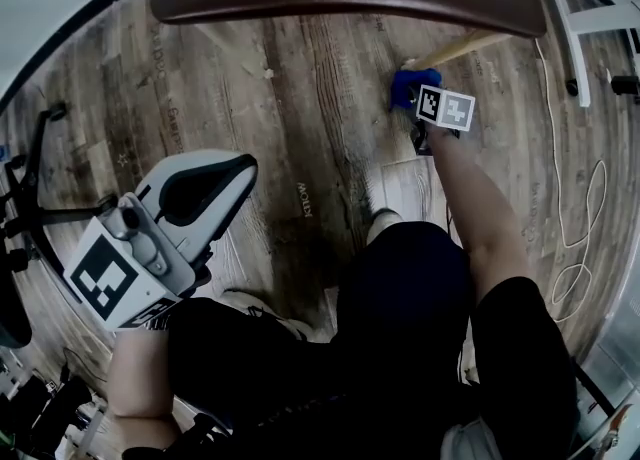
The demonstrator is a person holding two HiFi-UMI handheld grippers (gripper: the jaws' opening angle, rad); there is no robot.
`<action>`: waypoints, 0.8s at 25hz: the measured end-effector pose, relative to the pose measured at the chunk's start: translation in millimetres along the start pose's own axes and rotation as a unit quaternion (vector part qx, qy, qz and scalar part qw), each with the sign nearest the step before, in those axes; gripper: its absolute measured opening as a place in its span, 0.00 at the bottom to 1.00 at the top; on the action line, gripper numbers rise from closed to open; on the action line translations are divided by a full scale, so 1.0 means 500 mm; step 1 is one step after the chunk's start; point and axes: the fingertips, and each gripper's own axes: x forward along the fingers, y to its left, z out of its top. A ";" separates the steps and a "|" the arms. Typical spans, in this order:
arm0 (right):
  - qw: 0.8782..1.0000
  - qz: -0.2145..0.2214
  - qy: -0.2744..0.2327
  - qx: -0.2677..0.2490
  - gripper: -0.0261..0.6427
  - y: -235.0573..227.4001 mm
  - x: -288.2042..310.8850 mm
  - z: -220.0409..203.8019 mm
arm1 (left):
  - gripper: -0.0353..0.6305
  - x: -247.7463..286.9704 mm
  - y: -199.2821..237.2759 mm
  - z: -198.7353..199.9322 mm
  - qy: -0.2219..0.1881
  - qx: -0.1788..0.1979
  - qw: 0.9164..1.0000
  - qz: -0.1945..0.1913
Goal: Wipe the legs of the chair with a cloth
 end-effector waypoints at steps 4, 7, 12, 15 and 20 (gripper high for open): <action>1.000 -0.005 -0.018 -0.019 0.17 0.014 -0.039 0.033 | 0.05 0.000 -0.002 0.000 0.000 0.001 1.000 -0.002; 0.999 0.018 -0.051 -0.003 0.17 0.033 -0.097 0.075 | 0.05 0.000 -0.005 0.003 -0.004 0.003 1.000 -0.007; 0.993 0.038 -0.097 -0.046 0.17 0.080 -0.236 0.178 | 0.05 -0.003 -0.010 0.020 -0.022 0.008 1.000 -0.013; 0.988 0.067 -0.122 -0.070 0.17 0.131 -0.338 0.242 | 0.05 0.000 -0.017 0.025 -0.026 0.011 0.999 -0.021; 0.974 0.114 -0.144 -0.131 0.17 0.227 -0.458 0.321 | 0.05 -0.009 -0.024 0.033 -0.036 0.015 0.999 -0.026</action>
